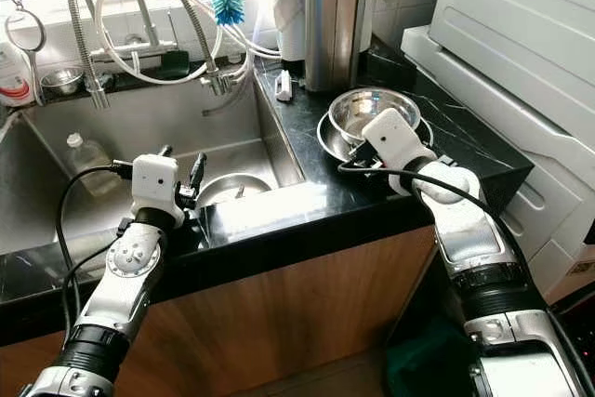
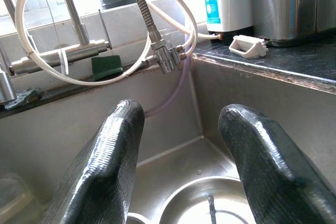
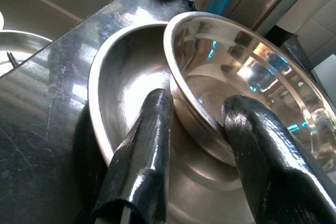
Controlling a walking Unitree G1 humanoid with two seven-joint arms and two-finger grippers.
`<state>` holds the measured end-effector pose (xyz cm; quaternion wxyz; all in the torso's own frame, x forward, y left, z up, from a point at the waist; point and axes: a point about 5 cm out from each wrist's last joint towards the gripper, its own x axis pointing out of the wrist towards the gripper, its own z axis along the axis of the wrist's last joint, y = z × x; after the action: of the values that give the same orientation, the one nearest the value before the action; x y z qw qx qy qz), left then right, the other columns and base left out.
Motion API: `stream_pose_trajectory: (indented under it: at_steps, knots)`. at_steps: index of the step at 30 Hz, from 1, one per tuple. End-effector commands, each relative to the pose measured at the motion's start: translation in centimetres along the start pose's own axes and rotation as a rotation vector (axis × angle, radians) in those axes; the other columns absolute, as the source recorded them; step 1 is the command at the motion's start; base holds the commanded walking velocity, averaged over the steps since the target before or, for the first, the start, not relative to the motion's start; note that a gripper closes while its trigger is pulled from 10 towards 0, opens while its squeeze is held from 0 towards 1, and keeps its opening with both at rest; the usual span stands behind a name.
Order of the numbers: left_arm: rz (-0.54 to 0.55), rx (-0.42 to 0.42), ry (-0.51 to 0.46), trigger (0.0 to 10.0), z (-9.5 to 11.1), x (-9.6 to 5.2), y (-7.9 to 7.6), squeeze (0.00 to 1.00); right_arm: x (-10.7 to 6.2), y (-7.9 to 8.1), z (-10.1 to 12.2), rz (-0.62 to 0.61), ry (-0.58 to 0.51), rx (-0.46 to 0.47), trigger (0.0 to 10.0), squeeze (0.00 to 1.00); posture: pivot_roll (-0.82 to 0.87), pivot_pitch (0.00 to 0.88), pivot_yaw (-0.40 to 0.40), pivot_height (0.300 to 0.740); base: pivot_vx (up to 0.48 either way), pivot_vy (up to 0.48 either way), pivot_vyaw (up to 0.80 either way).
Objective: Kitchen organization
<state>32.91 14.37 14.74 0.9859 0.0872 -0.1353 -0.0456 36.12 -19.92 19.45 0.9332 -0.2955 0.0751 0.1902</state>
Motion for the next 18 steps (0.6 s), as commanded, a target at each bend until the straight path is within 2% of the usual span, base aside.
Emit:
stream_pose_trajectory:
  at_steps: [1, 9, 10, 11, 12, 15, 18]
  knots:
    - [-0.006, 0.015, 0.011, 10.0, 0.0, 0.1, 0.3, 0.00, 0.2, -0.1, 0.1, 0.001, 0.003, -0.009, 10.0, 0.00, -0.14, 0.000, 0.064, 0.740, 0.000, 0.000, 0.00]
    - [-0.008, 0.020, 0.006, 10.0, 0.1, 0.3, 0.5, 0.00, 0.4, -1.4, 0.9, -0.092, -0.043, 0.000, 10.0, 0.00, -0.14, 0.000, 0.071, 0.740, 0.000, 0.000, 0.00]
    - [-0.007, 0.020, 0.004, 10.0, 0.1, 0.3, 0.5, 0.00, 0.3, -2.1, 1.7, -0.143, -0.086, 0.024, 10.0, 0.00, -0.14, 0.000, 0.073, 0.740, 0.000, 0.000, 0.00]
    - [-0.007, 0.020, 0.004, 10.0, 0.1, 0.3, 0.5, 0.00, 0.3, -2.1, 1.7, -0.143, -0.086, 0.024, 10.0, 0.00, -0.14, 0.000, 0.073, 0.740, 0.000, 0.000, 0.00]
    - [-0.007, 0.021, 0.004, 10.0, 0.1, 0.3, 0.6, 0.00, 0.2, -2.3, 2.4, -0.178, -0.135, 0.057, 10.0, 0.00, -0.14, 0.000, 0.073, 0.740, 0.000, 0.000, 0.00]
    - [-0.008, 0.022, 0.003, 10.0, 0.2, 0.3, 0.6, 0.00, 0.1, -2.2, 3.3, -0.206, -0.194, 0.103, 10.0, 0.00, -0.14, 0.000, 0.073, 0.740, 0.000, 0.000, 0.00]
    - [-0.005, 0.024, 0.005, 10.0, 0.1, 0.2, 0.7, 0.00, -0.2, -1.2, 3.8, -0.201, -0.242, 0.149, 10.0, 0.00, -0.14, 0.000, 0.070, 0.740, 0.000, 0.000, 0.00]
